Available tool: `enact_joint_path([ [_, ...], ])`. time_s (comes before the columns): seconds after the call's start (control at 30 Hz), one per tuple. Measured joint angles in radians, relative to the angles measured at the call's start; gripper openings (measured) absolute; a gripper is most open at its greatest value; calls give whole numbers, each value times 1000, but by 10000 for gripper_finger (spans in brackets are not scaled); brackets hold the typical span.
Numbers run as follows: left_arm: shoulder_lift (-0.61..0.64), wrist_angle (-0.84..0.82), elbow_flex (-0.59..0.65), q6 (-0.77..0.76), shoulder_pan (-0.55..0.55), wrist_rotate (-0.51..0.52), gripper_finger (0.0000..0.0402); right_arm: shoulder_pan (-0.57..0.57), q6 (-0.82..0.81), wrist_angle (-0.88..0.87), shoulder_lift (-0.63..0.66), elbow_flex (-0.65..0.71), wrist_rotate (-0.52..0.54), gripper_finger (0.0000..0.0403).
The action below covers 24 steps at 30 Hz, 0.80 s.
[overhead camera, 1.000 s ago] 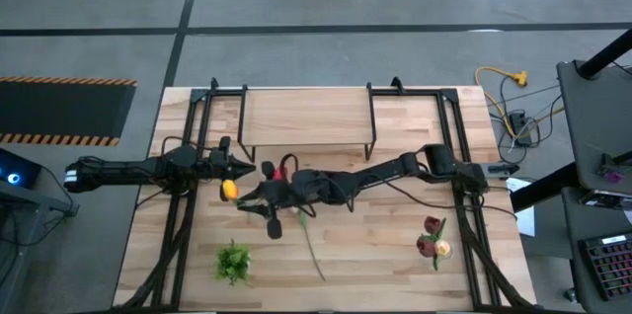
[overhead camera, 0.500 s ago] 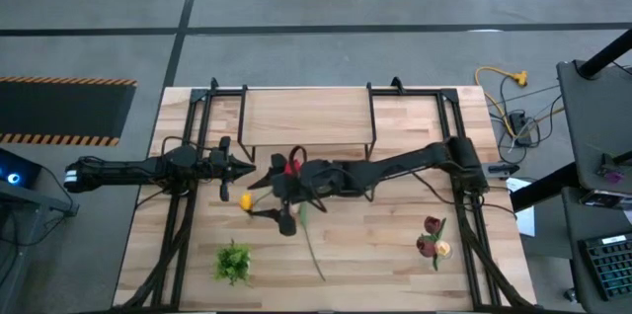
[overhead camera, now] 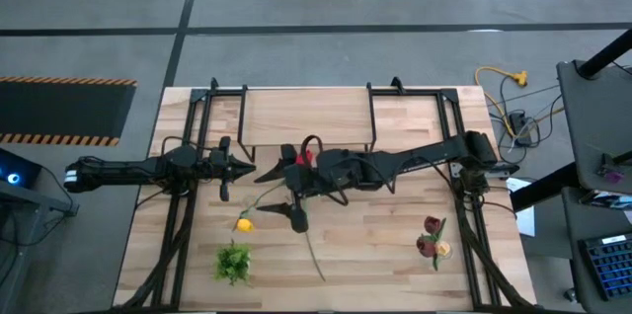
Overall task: Pick and place flowers into a vace then onto a shelf
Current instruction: Put the pink flower into the left transparent flower vase
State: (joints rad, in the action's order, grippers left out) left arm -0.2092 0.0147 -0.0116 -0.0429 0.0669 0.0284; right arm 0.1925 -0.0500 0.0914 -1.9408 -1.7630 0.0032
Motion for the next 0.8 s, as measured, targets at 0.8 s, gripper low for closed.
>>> enact_joint_path([
  [0.8,0,0,0,0,0,0,5,-9,37,194,-98,-72,22,360],
])
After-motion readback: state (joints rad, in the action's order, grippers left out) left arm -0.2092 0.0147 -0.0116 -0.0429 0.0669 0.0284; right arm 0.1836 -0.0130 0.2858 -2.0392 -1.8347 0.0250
